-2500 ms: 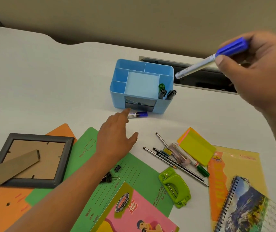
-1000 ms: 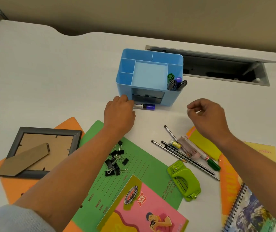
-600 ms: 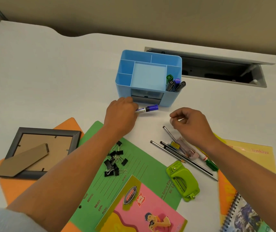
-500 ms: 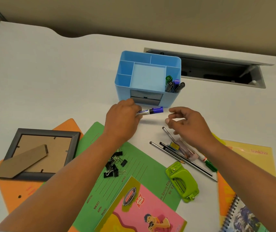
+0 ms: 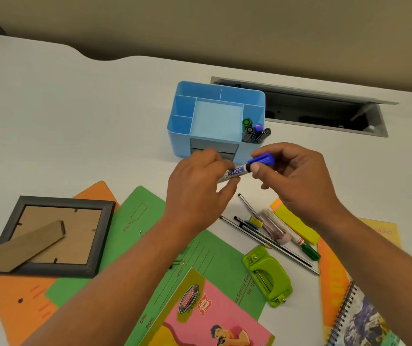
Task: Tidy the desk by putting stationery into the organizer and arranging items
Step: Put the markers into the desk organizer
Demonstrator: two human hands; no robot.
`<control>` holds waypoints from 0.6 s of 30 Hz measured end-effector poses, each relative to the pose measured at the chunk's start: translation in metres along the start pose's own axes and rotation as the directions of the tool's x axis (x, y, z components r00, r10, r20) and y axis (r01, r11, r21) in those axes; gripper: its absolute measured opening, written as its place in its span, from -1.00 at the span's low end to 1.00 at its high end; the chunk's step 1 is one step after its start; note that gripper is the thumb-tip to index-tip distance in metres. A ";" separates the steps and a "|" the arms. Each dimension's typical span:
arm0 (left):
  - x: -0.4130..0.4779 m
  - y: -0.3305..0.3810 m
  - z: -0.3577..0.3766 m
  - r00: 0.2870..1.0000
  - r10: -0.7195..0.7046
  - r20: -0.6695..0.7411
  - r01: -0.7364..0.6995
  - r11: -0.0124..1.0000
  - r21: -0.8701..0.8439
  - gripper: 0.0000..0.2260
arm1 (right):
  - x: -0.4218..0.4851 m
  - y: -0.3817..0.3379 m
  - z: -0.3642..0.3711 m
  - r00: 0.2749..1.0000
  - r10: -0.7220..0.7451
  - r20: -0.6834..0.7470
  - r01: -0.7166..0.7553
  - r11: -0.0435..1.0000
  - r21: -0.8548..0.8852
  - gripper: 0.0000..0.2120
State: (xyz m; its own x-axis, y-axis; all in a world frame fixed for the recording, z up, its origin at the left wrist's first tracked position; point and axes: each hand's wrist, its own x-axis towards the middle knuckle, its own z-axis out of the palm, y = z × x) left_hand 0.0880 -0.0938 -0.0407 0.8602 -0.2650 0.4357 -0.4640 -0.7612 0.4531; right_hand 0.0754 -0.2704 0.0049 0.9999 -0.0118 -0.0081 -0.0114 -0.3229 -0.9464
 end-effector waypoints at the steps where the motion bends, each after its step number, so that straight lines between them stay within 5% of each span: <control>1: 0.001 0.001 -0.001 1.000 -0.008 -0.012 0.007 1.000 -0.015 -0.81 | 0.000 -0.004 -0.002 1.000 -0.023 -0.013 0.023 1.000 -0.016 -0.83; 10: -0.006 -0.039 0.017 0.931 -0.287 0.224 0.273 0.958 0.091 -0.65 | 0.020 -0.060 -0.061 0.926 -0.326 -0.190 0.313 0.945 -0.093 -0.85; 18: -0.018 -0.067 0.045 0.807 -0.358 0.469 0.275 0.931 0.238 -0.29 | 0.070 -0.055 -0.079 0.928 -0.346 -0.136 0.295 0.908 -0.297 -0.82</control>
State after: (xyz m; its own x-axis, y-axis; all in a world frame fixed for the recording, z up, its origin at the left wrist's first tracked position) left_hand 0.1134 -0.0653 -0.1138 0.9599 -0.2186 -0.1756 -0.1450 -0.9230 0.3565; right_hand 0.1455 -0.3281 0.0816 0.9309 -0.0278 0.3643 0.2823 -0.5781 -0.7656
